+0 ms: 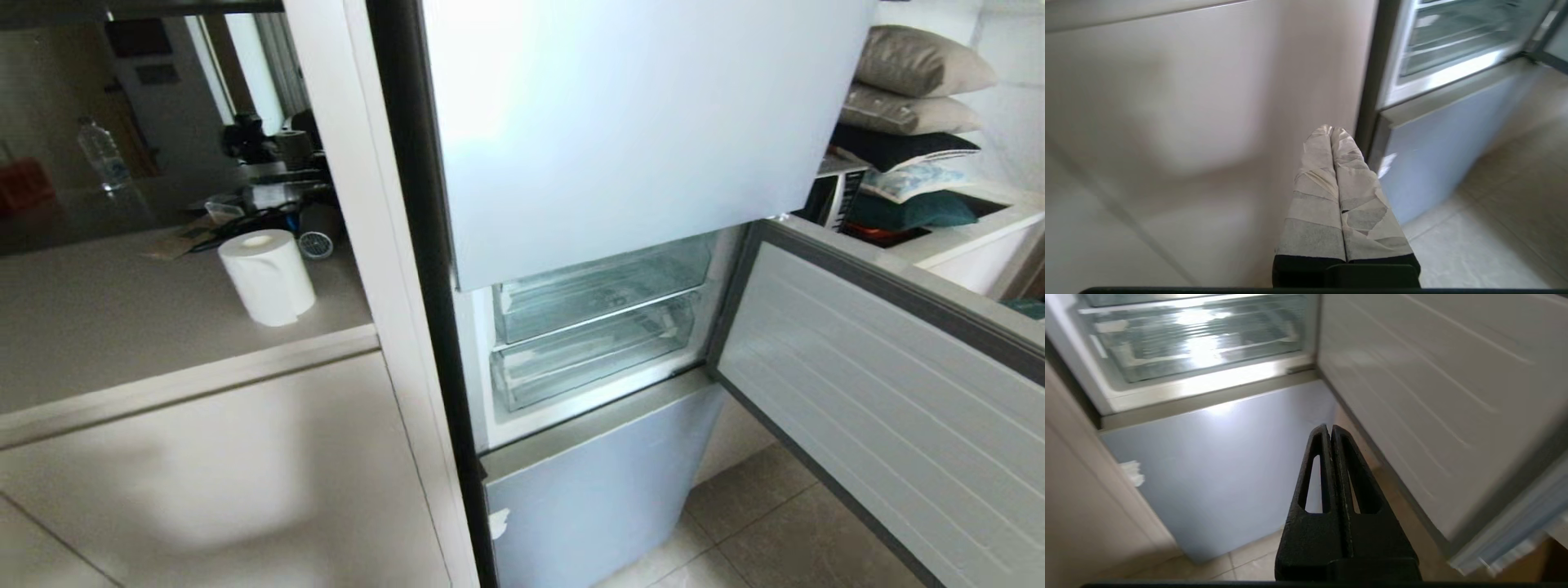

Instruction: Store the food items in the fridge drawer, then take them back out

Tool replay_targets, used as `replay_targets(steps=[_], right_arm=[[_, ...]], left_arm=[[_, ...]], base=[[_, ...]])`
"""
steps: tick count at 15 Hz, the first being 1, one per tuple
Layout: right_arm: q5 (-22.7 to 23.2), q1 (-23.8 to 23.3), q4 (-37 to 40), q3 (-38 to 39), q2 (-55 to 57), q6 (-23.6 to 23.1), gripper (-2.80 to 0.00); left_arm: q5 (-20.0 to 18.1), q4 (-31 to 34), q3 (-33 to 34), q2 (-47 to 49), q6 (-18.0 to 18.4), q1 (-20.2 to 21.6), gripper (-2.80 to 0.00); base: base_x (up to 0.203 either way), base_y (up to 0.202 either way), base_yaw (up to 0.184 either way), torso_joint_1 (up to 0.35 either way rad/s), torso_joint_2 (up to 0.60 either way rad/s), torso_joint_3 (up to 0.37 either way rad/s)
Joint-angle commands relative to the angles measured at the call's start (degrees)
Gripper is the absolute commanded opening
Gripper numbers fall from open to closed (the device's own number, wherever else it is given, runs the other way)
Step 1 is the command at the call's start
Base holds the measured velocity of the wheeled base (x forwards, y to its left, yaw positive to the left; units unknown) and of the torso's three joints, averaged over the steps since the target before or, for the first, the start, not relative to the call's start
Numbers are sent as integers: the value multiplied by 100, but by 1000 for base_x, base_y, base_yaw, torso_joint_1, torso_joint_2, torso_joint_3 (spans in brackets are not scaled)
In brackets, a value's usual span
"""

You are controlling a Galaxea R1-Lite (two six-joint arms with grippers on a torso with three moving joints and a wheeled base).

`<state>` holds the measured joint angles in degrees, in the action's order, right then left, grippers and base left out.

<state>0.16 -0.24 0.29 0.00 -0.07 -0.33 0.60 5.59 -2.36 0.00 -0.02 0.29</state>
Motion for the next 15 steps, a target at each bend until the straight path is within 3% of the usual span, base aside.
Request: replay_targets(steps=[1, 8, 15], right_arm=[[2, -2, -3, 0, -1, -2, -280], [2, 6, -2, 0, -1, -2, -280], [2, 6, -3, 0, -1, -2, -280]], left_arm=[[2, 4, -1, 9, 2, 6, -280], [2, 4, -1, 9, 2, 6, -280], [2, 4, -1, 9, 1, 6, -280]], base=[[2, -6, 170, 5, -1, -1], [0, -8, 164, 4, 1, 1], [0, 0, 11, 0, 1, 1]])
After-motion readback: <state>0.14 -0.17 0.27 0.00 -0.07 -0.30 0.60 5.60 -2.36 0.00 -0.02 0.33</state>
